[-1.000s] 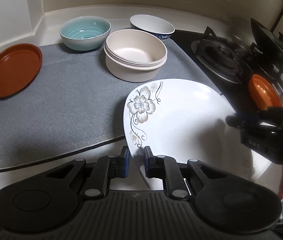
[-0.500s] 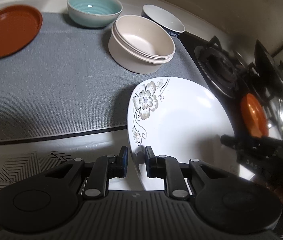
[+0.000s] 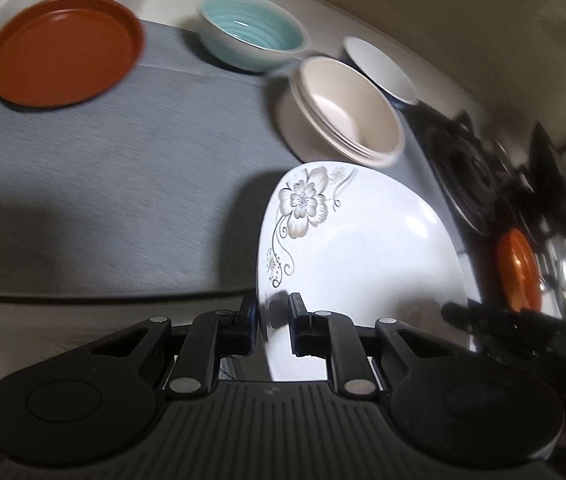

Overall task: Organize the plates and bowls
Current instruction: 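Lower the flower plate onto the other white plate and open the left gripper, then move the left gripper to the rim of the brown plate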

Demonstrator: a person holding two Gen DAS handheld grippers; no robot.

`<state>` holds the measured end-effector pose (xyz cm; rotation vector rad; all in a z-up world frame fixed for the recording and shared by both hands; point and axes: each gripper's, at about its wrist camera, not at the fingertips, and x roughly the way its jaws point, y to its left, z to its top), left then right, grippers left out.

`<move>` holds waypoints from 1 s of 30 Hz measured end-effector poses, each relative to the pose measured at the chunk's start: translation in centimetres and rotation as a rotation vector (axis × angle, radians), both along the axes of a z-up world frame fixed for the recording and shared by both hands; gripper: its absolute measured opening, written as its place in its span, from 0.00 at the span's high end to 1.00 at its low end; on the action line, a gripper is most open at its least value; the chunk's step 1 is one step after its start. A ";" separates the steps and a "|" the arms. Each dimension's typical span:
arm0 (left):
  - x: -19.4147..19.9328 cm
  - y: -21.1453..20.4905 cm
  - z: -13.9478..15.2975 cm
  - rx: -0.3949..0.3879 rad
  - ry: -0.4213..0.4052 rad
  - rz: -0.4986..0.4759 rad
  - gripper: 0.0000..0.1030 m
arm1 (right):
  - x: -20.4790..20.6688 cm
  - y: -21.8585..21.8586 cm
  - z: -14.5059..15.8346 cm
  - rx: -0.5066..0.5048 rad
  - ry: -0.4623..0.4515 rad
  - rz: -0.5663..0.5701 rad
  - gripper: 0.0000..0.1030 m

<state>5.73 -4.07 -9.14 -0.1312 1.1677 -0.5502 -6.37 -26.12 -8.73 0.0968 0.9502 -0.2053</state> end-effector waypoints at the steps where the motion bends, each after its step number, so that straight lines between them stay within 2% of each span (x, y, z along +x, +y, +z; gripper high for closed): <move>1: 0.3 0.3 0.0 0.005 0.001 -0.001 0.83 | 0.2 0.5 0.0 0.002 -0.001 0.010 0.77; 4: 0.7 0.7 0.1 0.007 0.009 -0.016 0.83 | 0.6 1.3 0.0 -0.008 -0.004 0.033 0.77; 10: -0.8 -0.1 0.3 0.046 -0.049 -0.032 0.81 | 0.9 1.0 -0.1 0.005 0.000 0.021 0.77; 14: -0.4 0.5 0.3 0.029 -0.025 -0.030 0.81 | 0.9 0.9 -0.1 0.012 0.004 0.019 0.77; 16: 0.2 1.6 1.1 0.020 -0.048 0.003 0.78 | 0.9 1.0 -0.1 0.015 0.006 0.013 0.76; 18: 1.3 3.0 1.9 0.015 -0.091 0.063 0.68 | 0.7 0.8 0.0 0.039 -0.003 -0.003 0.75; 21: 3.7 5.5 2.6 0.048 -0.143 0.232 0.68 | 0.2 0.6 0.3 0.066 -0.022 -0.027 0.75; 27: 8.9 10.2 1.5 0.072 -0.139 0.530 0.68 | -0.7 0.7 0.4 0.089 -0.036 -0.047 0.75; 30: 10.7 12.0 0.4 0.057 -0.094 0.646 0.65 | -0.9 0.9 0.5 0.092 -0.037 -0.048 0.75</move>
